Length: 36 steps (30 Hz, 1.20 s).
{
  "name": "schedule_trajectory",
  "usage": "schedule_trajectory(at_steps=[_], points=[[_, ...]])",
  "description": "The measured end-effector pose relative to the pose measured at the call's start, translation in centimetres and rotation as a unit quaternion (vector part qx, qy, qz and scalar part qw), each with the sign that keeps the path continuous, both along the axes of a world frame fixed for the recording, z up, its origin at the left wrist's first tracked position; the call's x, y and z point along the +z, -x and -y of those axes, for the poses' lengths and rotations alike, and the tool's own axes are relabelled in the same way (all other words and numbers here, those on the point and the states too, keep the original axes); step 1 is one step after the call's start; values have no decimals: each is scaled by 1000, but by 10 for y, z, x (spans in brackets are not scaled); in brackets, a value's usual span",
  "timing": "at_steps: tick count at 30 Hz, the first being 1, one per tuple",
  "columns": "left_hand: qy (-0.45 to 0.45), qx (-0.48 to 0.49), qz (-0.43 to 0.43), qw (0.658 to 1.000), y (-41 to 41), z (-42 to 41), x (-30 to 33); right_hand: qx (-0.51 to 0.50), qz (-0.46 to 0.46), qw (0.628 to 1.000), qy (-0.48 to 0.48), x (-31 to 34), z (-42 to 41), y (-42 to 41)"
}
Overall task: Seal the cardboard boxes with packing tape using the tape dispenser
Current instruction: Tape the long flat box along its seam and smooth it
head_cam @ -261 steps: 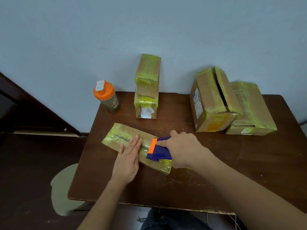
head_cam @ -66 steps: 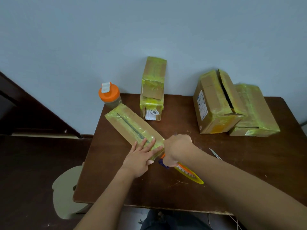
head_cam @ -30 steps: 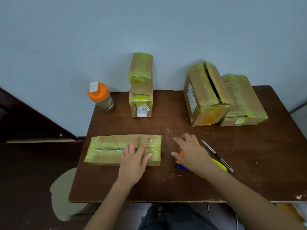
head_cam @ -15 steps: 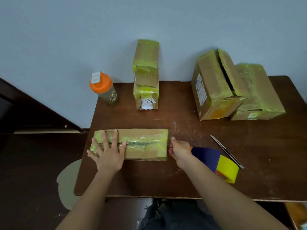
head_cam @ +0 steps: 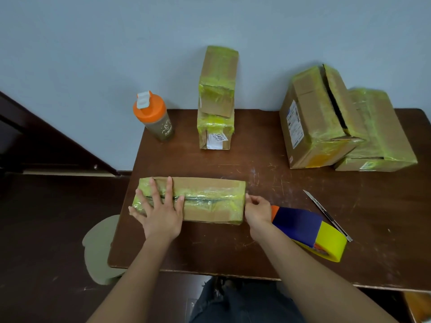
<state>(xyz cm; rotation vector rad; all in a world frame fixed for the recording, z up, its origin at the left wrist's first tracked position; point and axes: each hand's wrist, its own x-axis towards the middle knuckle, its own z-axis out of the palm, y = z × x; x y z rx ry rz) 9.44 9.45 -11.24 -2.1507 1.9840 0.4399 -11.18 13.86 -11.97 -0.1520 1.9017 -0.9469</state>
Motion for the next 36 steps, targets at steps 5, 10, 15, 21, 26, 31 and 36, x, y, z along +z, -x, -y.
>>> schedule_trajectory(at_steps=[5, 10, 15, 21, 26, 31, 36], points=[[-1, -1, 0, 1000, -4, 7, 2, 26, -40, 998, -29, 2, 4, 3], [86, 55, -37, 994, -15, 26, 14, 58, -176, 982, 25, 14, 12, 10], [59, 177, -101, 977, -15, 51, 13, 209, -161, 965, 6, 26, 29, -21], [42, 258, -68, 963, -27, 67, 7, 277, -259, 925, -25, 13, 23, -21], [89, 210, -58, 972, -34, 67, -2, 302, -299, 905, 20, 6, 18, -16], [78, 196, -55, 976, -42, 73, -14, 272, -307, 911, 37, 0, 18, -16], [60, 188, -84, 977, -47, 73, -13, 299, -307, 903, 22, 2, 21, -8]])
